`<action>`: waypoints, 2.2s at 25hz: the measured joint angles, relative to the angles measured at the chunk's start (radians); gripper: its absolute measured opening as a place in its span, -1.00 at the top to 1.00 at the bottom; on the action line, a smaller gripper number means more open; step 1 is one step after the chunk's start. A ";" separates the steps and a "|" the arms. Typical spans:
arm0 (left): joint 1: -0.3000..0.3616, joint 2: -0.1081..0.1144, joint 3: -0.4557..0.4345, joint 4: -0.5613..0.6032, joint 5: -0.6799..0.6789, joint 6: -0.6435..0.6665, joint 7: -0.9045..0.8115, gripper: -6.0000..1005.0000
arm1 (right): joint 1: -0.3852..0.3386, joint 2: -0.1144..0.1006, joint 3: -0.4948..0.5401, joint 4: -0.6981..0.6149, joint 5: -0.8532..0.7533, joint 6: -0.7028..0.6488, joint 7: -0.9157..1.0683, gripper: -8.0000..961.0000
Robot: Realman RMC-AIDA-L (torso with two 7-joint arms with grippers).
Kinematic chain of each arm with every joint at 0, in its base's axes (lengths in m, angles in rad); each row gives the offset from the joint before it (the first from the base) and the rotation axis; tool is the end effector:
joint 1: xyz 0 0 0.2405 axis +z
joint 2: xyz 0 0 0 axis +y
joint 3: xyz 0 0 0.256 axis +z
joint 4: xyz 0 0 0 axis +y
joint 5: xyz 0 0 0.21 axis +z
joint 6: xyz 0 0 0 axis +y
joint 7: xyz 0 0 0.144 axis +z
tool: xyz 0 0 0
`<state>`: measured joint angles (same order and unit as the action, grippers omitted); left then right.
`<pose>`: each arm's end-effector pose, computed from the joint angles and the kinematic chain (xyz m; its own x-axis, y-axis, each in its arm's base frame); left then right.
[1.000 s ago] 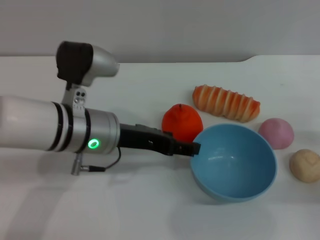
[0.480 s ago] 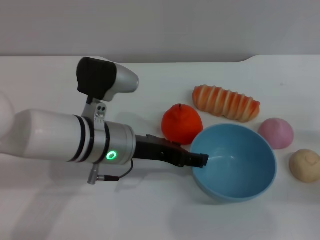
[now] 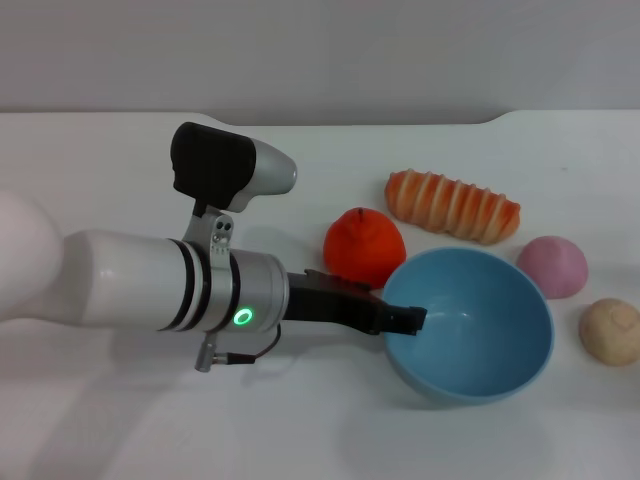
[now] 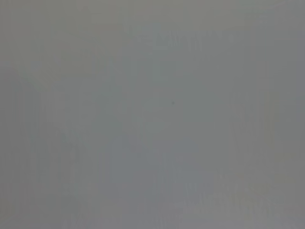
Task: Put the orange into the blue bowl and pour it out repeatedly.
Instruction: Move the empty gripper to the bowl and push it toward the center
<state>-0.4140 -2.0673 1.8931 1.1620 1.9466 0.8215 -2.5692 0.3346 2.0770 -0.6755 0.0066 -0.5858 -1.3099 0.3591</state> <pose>-0.1662 0.3161 -0.1129 0.6759 0.6976 0.2376 0.7354 -0.6594 -0.1560 0.3919 0.2755 0.0321 0.5975 0.0736 -0.7985 -0.8003 0.1166 -0.5882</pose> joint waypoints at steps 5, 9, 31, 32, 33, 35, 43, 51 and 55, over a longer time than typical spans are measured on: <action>-0.014 -0.001 0.033 -0.015 -0.025 -0.007 -0.001 -0.62 | 0.000 0.000 0.001 0.000 0.000 0.000 0.000 -0.44; -0.031 -0.001 0.062 -0.039 -0.031 -0.020 -0.009 -0.62 | 0.000 0.001 0.001 -0.001 0.000 -0.001 0.001 -0.44; -0.084 0.002 0.090 -0.103 -0.022 -0.051 -0.039 -0.41 | -0.001 0.002 0.001 0.006 0.000 -0.007 0.008 -0.41; -0.087 0.002 0.090 -0.108 -0.021 -0.051 -0.039 -0.38 | -0.001 0.002 0.001 0.006 0.000 -0.007 0.008 -0.41; -0.089 0.002 0.090 -0.112 -0.021 -0.051 -0.039 -0.31 | -0.001 0.002 0.001 0.006 0.000 -0.007 0.008 -0.41; -0.093 0.002 0.090 -0.114 -0.021 -0.047 -0.036 -0.16 | -0.002 0.002 0.001 0.006 0.000 -0.006 0.008 -0.41; -0.104 0.005 0.090 -0.112 -0.017 -0.031 -0.029 0.63 | -0.002 0.003 0.001 0.009 0.000 -0.006 0.008 -0.40; -0.162 0.008 -0.003 -0.091 0.074 0.043 -0.030 0.95 | 0.000 0.002 0.001 0.009 0.000 -0.002 0.008 -0.39; -0.203 0.008 -0.090 -0.049 0.224 0.067 -0.032 0.98 | -0.001 0.002 0.001 0.009 0.000 -0.001 0.014 -0.39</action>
<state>-0.6169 -2.0590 1.8027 1.1133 2.1710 0.8887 -2.6013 0.3336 2.0789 -0.6749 0.0154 -0.5860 -1.3111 0.3736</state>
